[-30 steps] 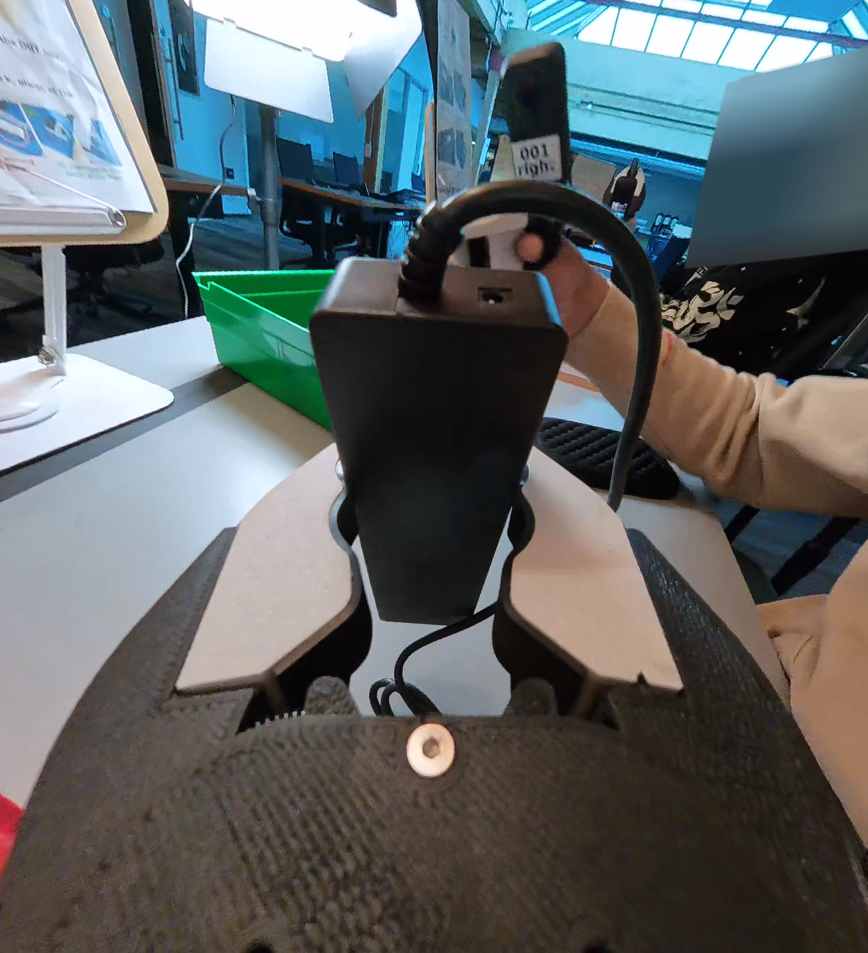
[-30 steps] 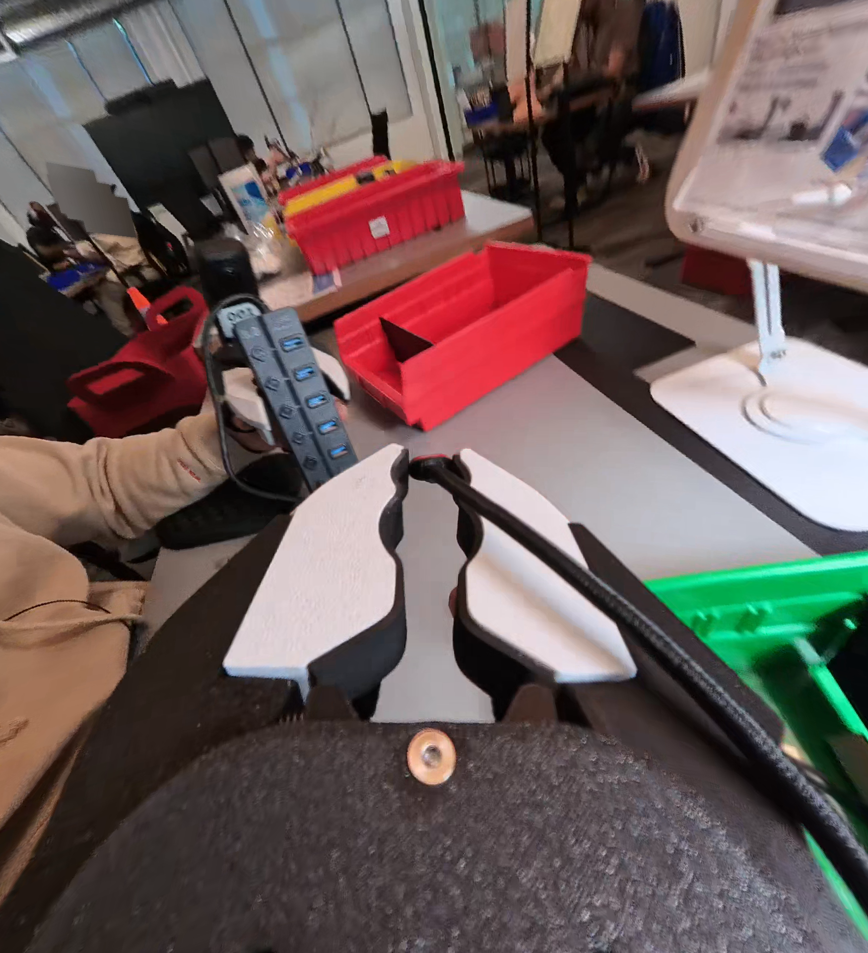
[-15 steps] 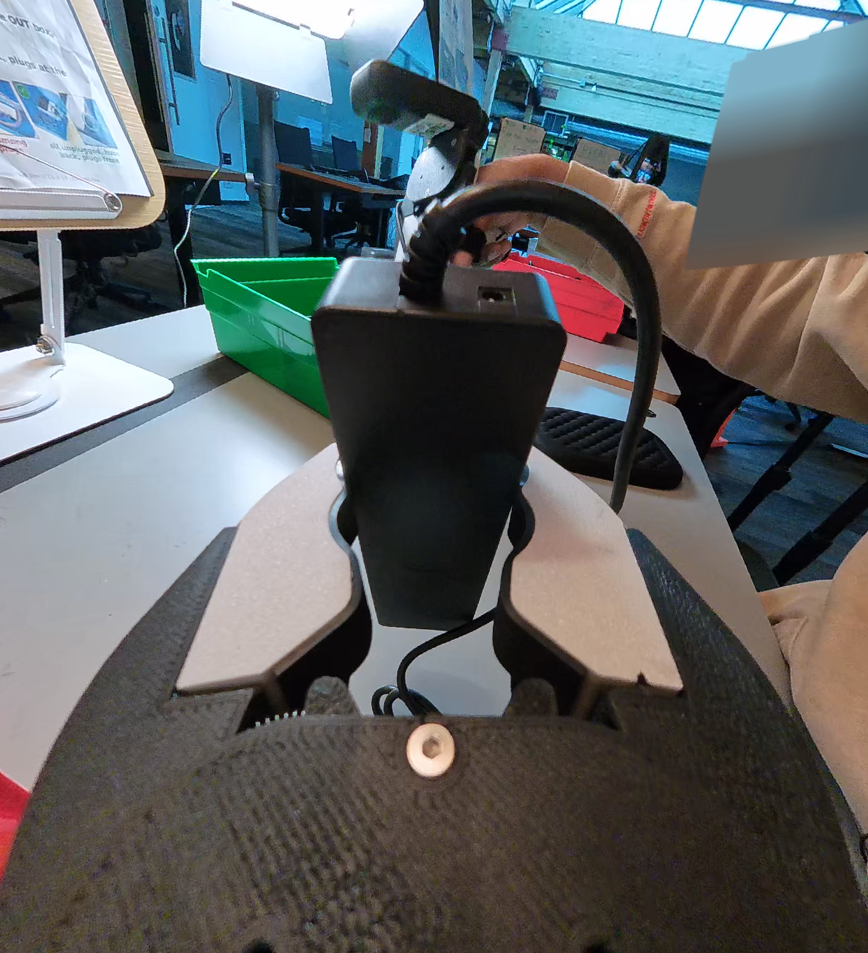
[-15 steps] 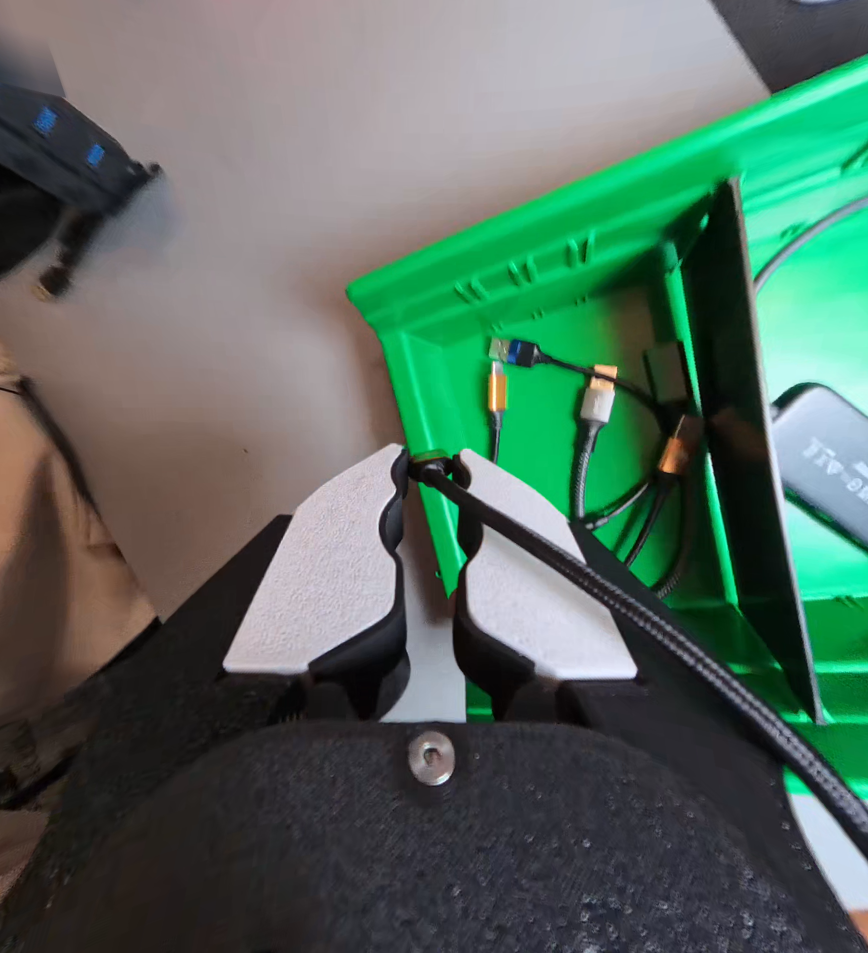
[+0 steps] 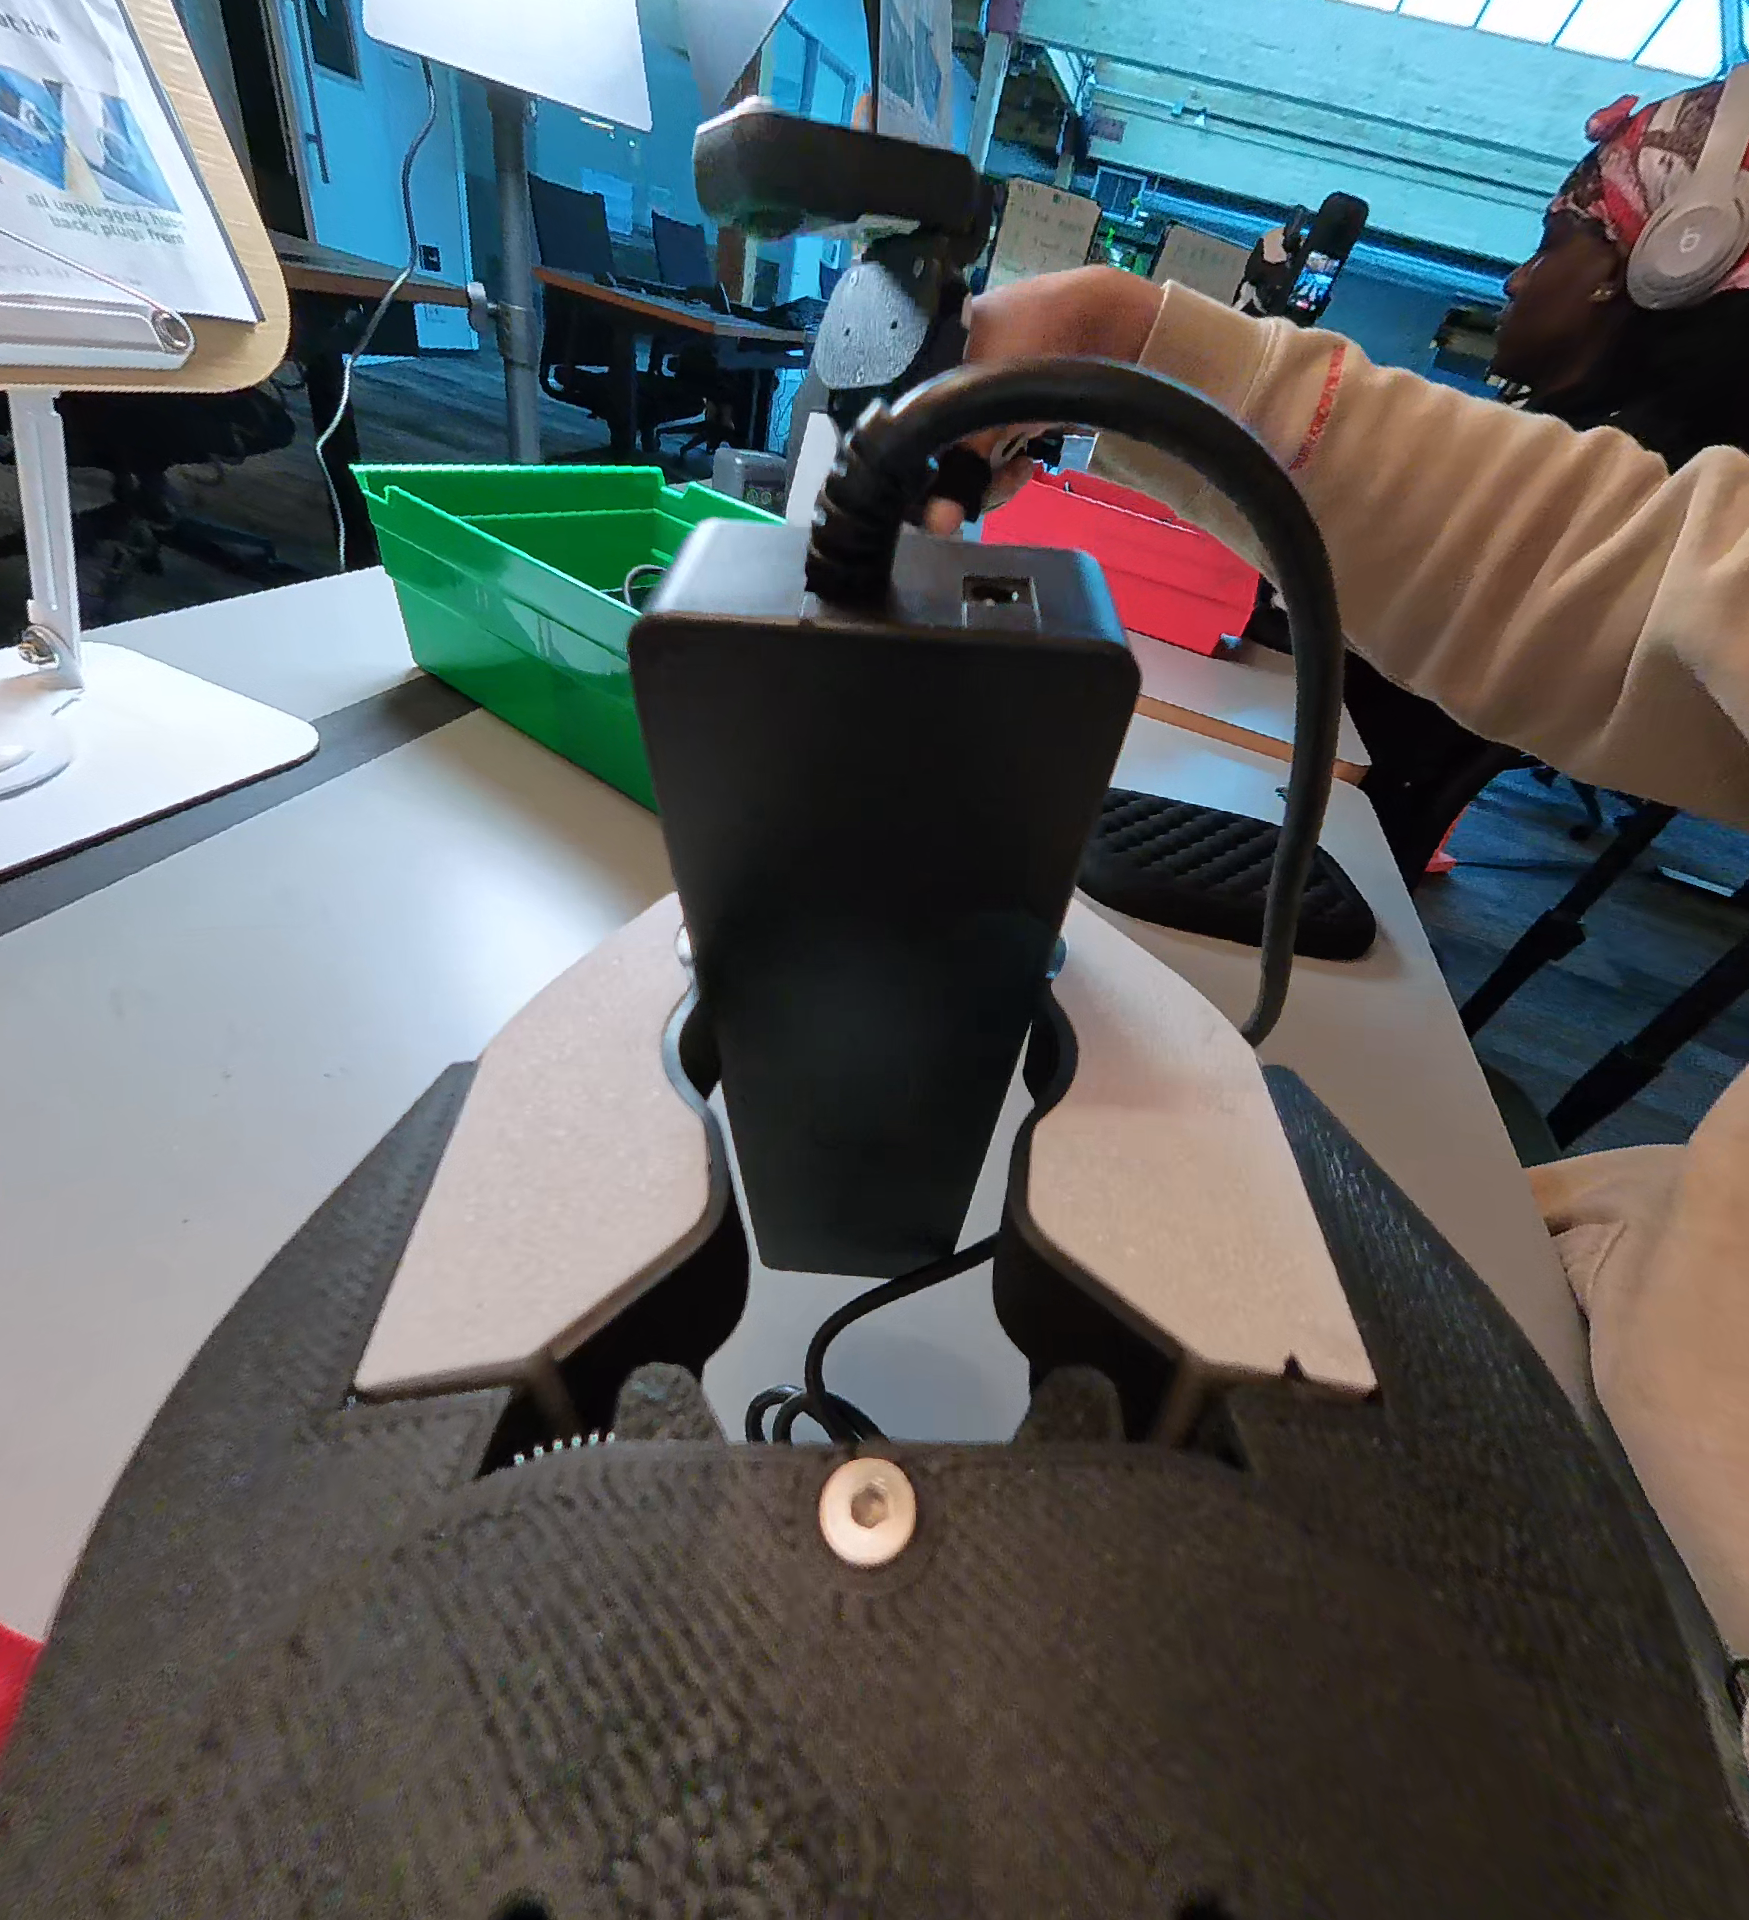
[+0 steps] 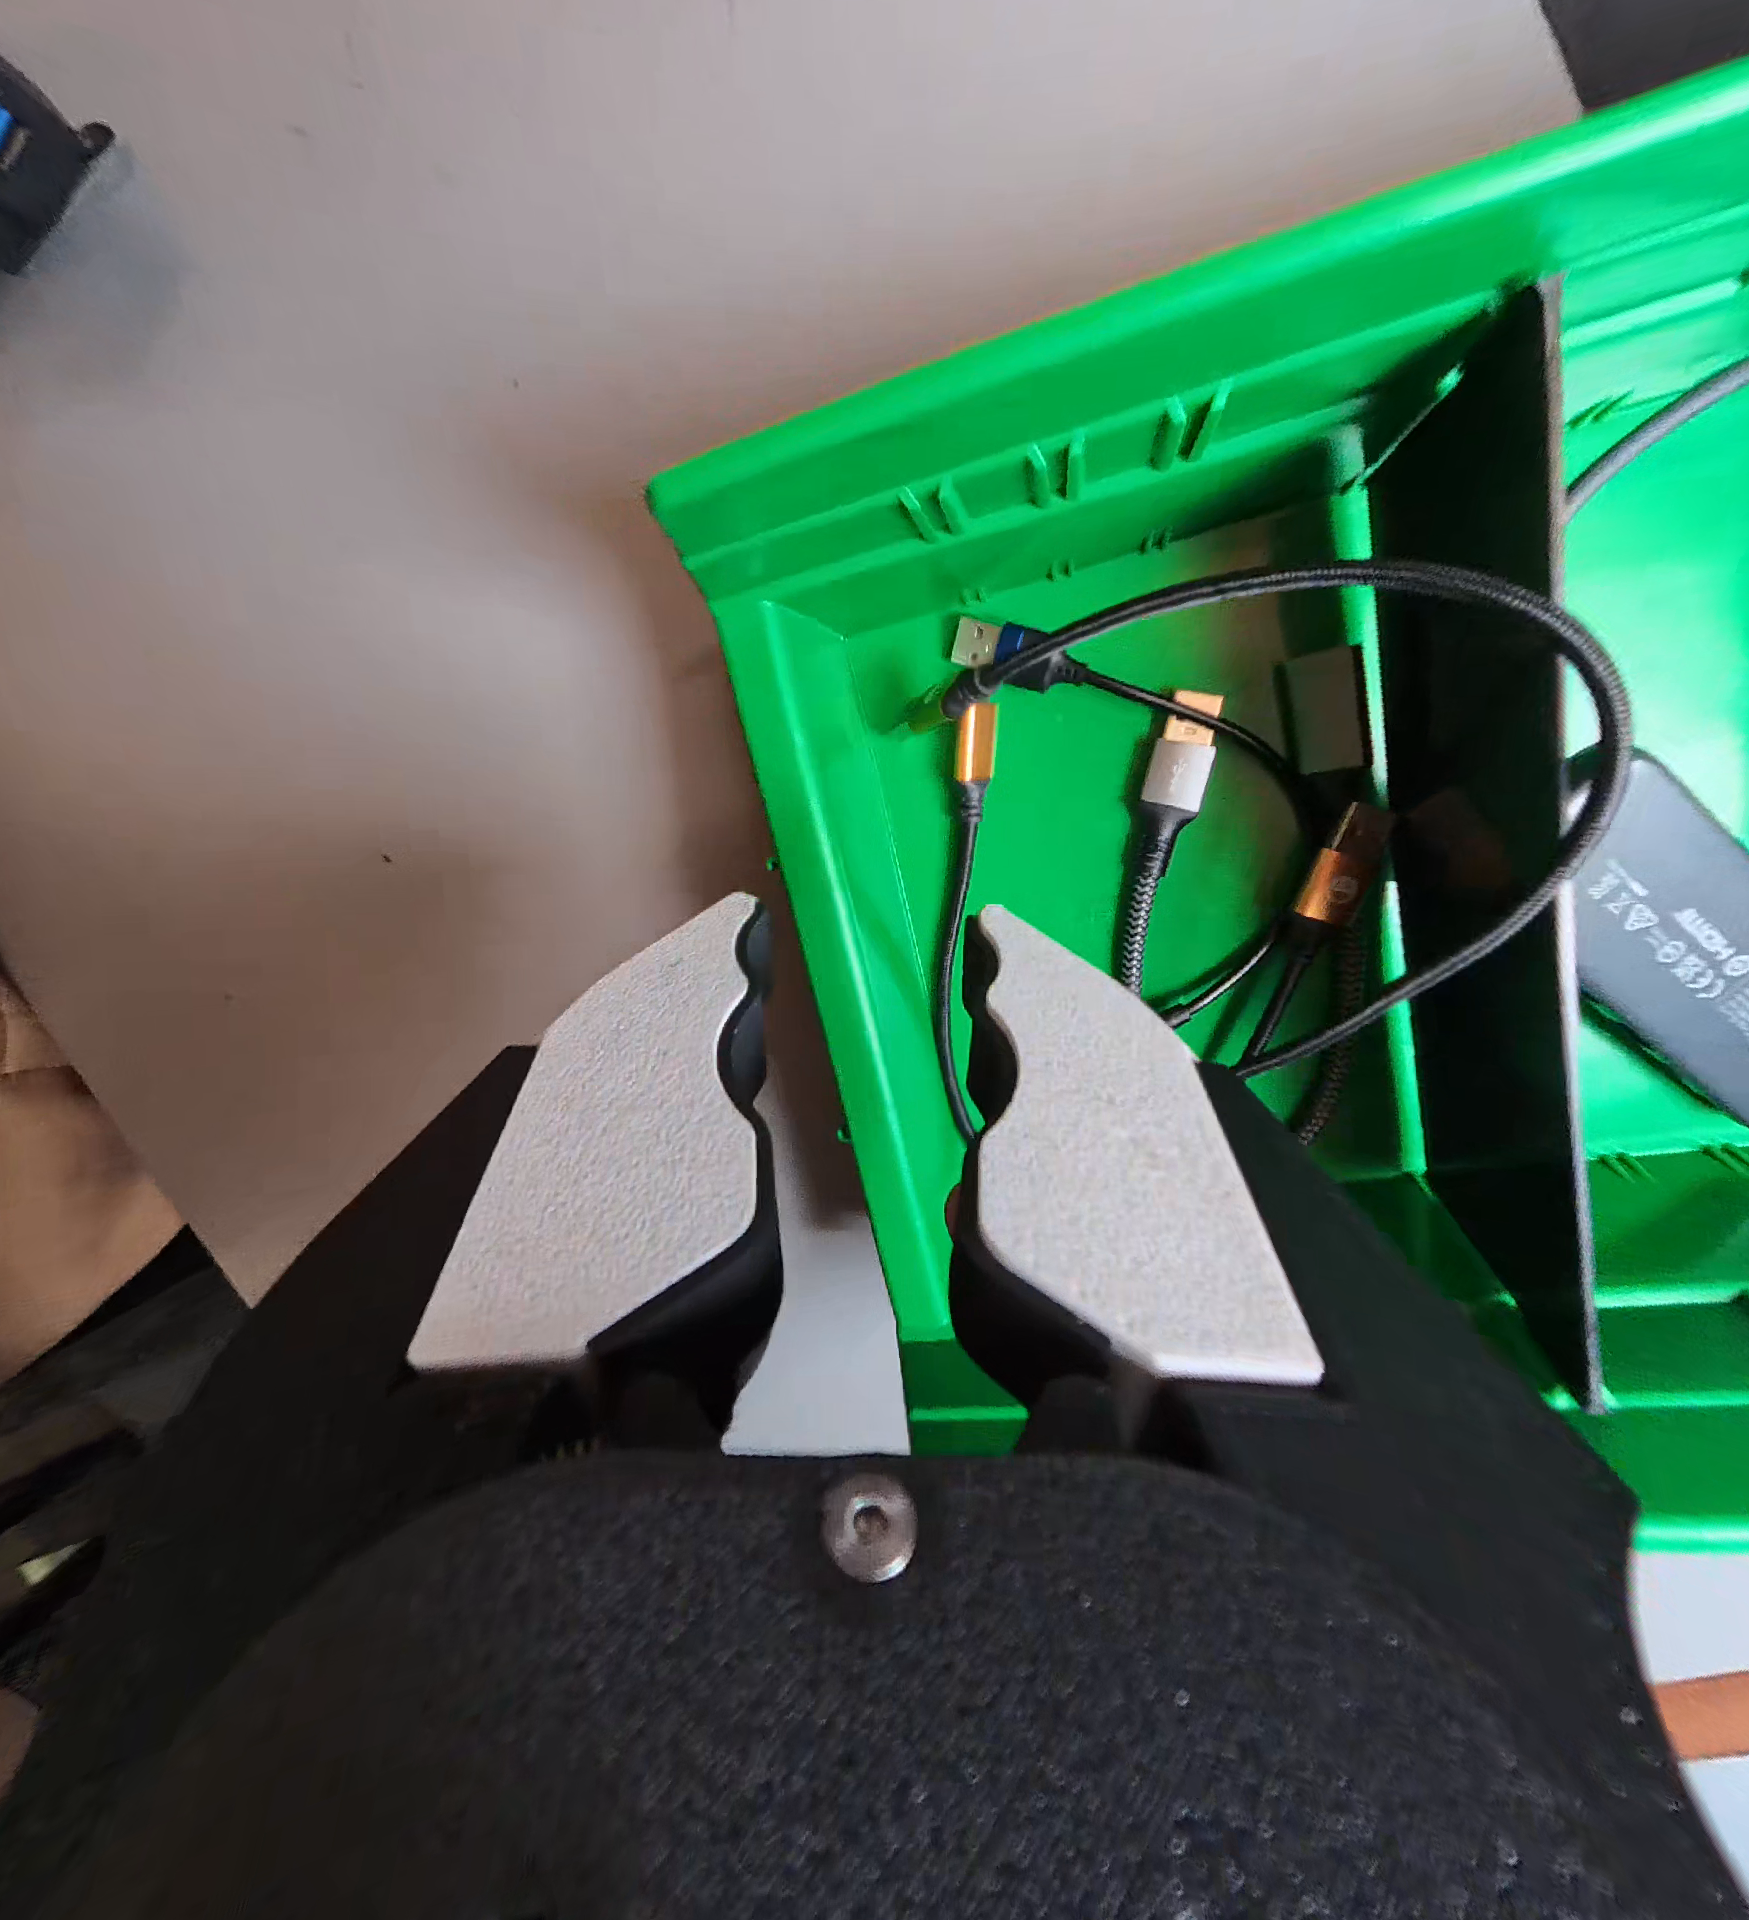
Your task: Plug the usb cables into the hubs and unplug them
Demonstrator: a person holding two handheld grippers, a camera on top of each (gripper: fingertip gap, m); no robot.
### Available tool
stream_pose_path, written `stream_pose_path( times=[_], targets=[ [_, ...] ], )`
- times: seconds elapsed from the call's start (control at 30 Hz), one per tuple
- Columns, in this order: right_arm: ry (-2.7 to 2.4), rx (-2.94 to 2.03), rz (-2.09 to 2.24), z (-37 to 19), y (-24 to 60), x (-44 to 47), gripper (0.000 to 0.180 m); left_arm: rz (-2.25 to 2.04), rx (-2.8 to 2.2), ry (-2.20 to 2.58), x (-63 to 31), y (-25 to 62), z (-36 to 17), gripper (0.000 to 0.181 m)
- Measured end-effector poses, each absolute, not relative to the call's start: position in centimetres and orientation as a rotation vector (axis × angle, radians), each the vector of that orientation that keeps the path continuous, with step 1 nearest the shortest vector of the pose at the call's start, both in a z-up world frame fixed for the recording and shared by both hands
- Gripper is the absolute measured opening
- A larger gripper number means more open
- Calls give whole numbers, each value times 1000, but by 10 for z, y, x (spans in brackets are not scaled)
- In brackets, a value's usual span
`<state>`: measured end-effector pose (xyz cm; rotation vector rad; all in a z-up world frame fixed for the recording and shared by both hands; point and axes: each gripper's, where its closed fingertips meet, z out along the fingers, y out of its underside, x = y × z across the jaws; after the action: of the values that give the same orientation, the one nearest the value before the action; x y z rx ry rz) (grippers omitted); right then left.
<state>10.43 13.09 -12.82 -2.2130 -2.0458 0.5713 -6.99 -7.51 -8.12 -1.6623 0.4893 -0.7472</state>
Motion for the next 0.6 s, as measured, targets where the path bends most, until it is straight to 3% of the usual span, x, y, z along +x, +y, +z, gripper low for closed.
stream_pose_path(
  times=[0.33, 0.6],
  targets=[
    [-1960, -1564, 960, -61, 33, 22, 39, -757, -1679, 512, -61, -76, -84, 58],
    [-2063, -1250, 1118, -62, -81, -36, 58, -818, -1666, 632, -32, -89, -85, 57]
  ],
)
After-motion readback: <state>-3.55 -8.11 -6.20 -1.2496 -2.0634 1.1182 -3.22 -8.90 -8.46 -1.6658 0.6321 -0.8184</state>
